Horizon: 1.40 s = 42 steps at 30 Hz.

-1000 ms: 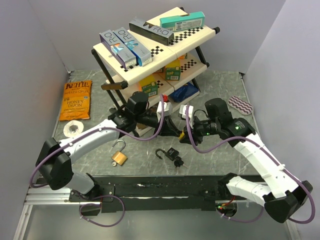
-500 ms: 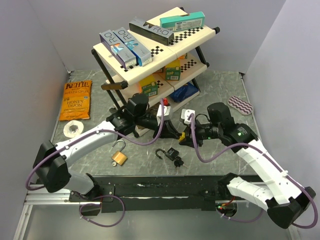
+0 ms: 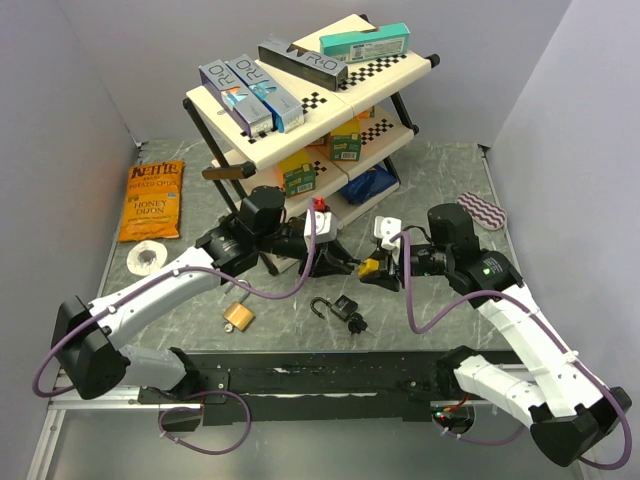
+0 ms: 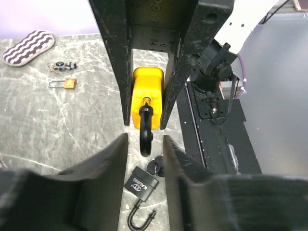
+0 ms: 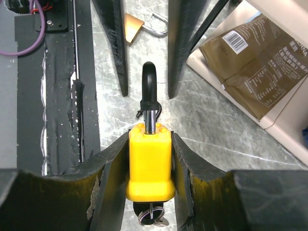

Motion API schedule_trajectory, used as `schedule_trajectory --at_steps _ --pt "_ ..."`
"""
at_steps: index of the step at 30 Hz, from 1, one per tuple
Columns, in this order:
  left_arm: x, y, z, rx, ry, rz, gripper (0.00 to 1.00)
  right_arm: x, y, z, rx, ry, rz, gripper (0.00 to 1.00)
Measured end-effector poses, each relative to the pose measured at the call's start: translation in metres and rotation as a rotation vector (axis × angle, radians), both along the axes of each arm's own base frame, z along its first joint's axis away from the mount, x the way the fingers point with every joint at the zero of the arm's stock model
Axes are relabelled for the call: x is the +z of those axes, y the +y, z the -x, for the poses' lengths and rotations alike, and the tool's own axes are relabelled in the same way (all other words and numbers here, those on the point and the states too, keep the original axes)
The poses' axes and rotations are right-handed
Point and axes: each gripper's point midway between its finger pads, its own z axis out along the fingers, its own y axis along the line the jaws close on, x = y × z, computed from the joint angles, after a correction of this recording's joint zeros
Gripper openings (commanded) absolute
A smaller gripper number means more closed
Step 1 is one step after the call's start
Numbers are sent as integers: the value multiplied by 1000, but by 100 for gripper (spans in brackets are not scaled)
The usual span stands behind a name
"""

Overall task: Lock with the key
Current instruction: Lock the lock.

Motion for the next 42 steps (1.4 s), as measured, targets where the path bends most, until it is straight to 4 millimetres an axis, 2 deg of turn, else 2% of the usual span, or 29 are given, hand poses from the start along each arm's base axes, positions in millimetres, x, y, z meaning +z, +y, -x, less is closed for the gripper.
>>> schedule_trajectory --at_steps 4,7,9,14,16,22,31,42 --pt "4 2 -2 23 -12 4 43 0 0 0 14 -15 0 0" --pt "6 3 -4 33 -18 7 39 1 1 1 26 -20 -2 0" --pt "6 3 -4 36 -19 7 33 0 2 1 32 -19 -2 0" --pt "6 3 -4 36 -13 7 8 -3 3 -1 36 -11 3 0" --pt "7 3 -3 34 -8 9 1 -3 3 -2 35 -9 4 0" --pt "5 0 -3 28 8 12 1 -4 5 -5 25 11 1 0" --pt "-9 -10 -10 25 44 4 1 -14 6 -12 -5 76 26 0" --pt "-29 -19 -16 1 59 -19 1 -35 5 -21 -50 151 87 0"
